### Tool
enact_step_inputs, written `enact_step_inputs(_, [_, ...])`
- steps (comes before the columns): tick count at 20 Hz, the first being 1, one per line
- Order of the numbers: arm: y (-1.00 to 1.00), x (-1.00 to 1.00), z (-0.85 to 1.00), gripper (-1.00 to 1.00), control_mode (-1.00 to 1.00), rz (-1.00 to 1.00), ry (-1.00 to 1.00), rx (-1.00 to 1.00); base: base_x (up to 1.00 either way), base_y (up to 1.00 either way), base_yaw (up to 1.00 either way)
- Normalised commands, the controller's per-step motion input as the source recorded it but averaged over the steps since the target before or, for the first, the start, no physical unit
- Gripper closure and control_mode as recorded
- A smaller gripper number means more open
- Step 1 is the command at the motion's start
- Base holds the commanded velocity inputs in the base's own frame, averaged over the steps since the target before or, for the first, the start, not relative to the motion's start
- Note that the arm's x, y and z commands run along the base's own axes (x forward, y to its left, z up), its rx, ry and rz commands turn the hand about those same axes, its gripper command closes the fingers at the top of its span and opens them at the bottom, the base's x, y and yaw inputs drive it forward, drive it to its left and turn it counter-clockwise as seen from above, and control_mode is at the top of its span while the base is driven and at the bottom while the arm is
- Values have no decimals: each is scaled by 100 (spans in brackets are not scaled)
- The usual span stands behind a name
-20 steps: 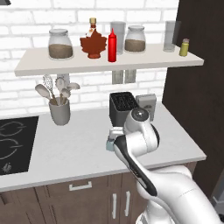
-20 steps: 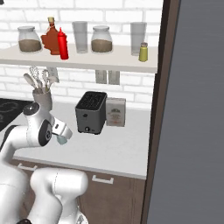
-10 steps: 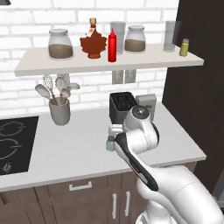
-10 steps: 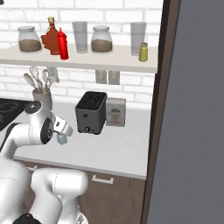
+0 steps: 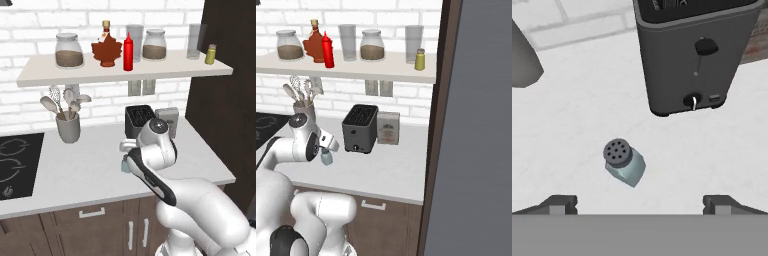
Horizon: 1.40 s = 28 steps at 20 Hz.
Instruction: Put the shaker and condiment bottle from the counter next to their counterparts in the cabinet.
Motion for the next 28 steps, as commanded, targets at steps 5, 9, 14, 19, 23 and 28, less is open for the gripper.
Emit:
enact_step_inputs(5, [14,11,-16,-100,-100,0,0,-1,0,0,0])
enact_step_inputs(9, [26,7,-38,-100,-100,0,0,-1,0,0,0])
enact_step_inputs(14, [4,3,-17,-100,-100,0,0,0,0,0,0])
enact_step_inputs(19, [-5,25,0,-100,-100,1,0,0,0,0,0])
enact_step_inputs(23, [0,47,0,-100,-100,0,1,0,0,0,0])
enact_step_inputs(28, [3,21,0,-100,-100,0,1,0,0,0,0])
